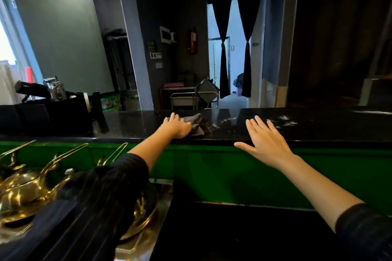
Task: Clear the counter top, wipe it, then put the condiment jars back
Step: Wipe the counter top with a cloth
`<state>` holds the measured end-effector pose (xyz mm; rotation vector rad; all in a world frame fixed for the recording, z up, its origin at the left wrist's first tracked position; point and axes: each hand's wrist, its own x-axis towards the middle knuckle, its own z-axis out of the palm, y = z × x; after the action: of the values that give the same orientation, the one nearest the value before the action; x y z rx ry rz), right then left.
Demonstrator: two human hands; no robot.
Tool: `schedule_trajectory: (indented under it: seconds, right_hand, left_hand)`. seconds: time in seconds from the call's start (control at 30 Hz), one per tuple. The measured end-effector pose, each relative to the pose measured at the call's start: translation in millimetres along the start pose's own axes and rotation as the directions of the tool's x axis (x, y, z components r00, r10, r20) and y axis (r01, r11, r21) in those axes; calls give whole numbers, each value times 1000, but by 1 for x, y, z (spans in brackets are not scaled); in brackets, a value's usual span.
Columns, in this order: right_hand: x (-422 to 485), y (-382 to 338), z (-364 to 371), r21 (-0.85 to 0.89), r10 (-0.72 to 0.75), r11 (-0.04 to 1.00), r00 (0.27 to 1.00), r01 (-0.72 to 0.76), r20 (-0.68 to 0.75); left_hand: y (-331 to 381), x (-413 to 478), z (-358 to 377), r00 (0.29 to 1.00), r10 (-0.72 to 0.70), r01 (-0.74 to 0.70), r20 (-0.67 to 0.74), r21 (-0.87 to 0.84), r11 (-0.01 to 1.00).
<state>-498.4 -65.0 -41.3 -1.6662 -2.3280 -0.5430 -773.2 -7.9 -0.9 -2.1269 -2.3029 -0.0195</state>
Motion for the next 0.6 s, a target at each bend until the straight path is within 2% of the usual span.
schedule_trajectory:
  seconds: [0.07, 0.17, 0.43, 0.53, 0.6]
  right_hand:
    - [-15, 13, 4, -34, 38, 999, 999, -39, -5]
    - [-17, 13, 7, -24, 56, 998, 998, -57, -18]
    - [-18, 17, 10, -4, 29, 1000, 999, -29, -41]
    - [-27, 30, 9, 73, 24, 997, 999, -22, -26]
    - [-33, 40, 5, 103, 40, 994, 999, -41, 10]
  left_hand:
    - [-5, 7, 9, 997, 77, -77, -31, -14, 997]
    - [11, 12, 16, 994, 110, -110, 1, -7, 994]
    - [131, -10, 15, 993, 119, -117, 4, -131, 984]
    - [117, -7, 11, 990, 142, -140, 8, -118, 983]
    - [89, -2, 10, 994, 107, -106, 0, -119, 987]
